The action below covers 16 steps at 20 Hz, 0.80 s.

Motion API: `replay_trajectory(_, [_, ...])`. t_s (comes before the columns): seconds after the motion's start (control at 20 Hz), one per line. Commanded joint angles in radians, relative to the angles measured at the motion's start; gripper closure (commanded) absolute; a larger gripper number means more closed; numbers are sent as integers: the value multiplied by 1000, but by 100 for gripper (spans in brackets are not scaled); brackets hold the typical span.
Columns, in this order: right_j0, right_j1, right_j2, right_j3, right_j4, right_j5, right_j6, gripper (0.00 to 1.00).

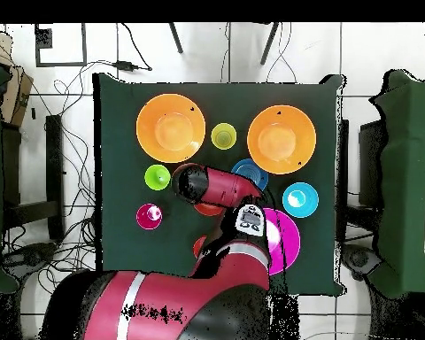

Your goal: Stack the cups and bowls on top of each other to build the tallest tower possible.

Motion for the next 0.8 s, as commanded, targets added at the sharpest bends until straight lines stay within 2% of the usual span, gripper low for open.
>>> replay_trajectory(0.05, [-51,132,111,-127,-99,-98,-34,100])
replay_trajectory(0.45, [-98,169,124,-213,-142,-70,-89,100])
replay_trajectory(0.8, [-148,222,150,-301,-207,-74,-131,100])
